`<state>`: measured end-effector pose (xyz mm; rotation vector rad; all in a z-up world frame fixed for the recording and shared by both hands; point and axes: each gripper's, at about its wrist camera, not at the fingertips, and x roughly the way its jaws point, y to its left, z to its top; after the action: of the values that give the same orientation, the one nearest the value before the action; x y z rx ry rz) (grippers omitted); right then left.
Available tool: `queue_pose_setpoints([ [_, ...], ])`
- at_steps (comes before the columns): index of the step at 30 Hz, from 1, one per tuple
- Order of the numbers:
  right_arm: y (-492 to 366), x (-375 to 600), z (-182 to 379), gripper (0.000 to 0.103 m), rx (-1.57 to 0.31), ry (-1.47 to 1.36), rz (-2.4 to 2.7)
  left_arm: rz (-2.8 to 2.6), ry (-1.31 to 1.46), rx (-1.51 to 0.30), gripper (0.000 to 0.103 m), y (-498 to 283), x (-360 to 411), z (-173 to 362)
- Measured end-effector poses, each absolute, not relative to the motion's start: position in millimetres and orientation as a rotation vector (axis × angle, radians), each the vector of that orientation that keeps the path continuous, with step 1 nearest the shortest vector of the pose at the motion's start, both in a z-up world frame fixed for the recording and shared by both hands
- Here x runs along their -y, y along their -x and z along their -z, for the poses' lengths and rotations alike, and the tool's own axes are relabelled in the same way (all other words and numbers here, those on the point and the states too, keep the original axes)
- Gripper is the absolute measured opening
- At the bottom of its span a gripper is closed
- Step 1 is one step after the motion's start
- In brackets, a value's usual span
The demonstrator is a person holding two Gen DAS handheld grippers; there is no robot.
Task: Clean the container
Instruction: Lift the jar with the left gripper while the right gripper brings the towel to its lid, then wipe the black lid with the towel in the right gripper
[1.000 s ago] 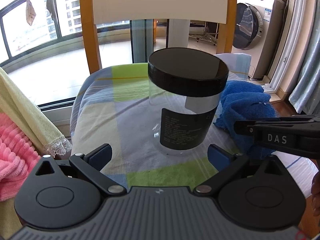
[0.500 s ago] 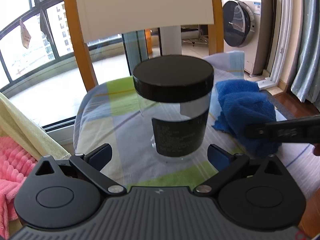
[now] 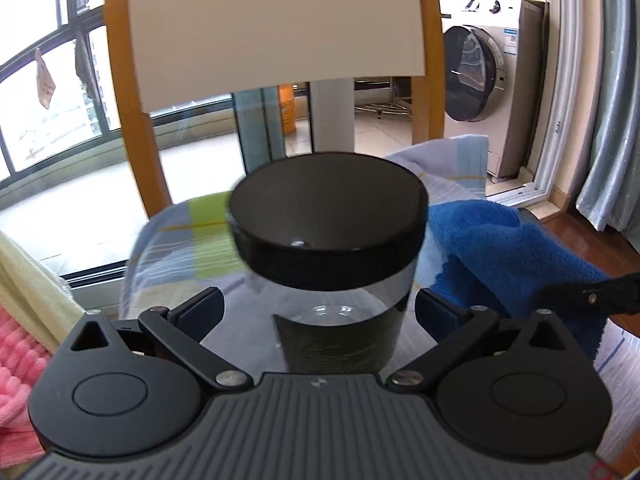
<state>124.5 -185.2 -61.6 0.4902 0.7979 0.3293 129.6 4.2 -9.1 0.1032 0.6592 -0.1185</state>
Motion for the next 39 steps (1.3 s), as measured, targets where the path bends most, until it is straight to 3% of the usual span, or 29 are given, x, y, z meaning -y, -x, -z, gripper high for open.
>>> queue_pose_setpoints([
  [2, -123, 188, 58, 0.009, -0.781, -0.495, -0.339, 0.123, -0.121, -0.642, 0.100, -132, -1, 13],
  [4, -120, 192, 53, 0.009, -0.760, -0.496, -0.352, 0.123, -0.123, -0.625, 0.086, -134, 0, 15],
  [15, -119, 195, -16, 0.009, -0.597, -0.479, -0.708, 0.213, -0.159, -0.618, 0.086, -86, 1, 6],
  [31, -138, 123, -40, 0.009, -0.944, -0.136, -1.042, 0.236, -0.158, -0.647, 0.086, -70, 3, 9],
  [39, -167, 127, -18, 0.002, -1.047, -0.306, -1.063, 0.223, -0.162, -0.659, 0.086, -78, 5, 7],
])
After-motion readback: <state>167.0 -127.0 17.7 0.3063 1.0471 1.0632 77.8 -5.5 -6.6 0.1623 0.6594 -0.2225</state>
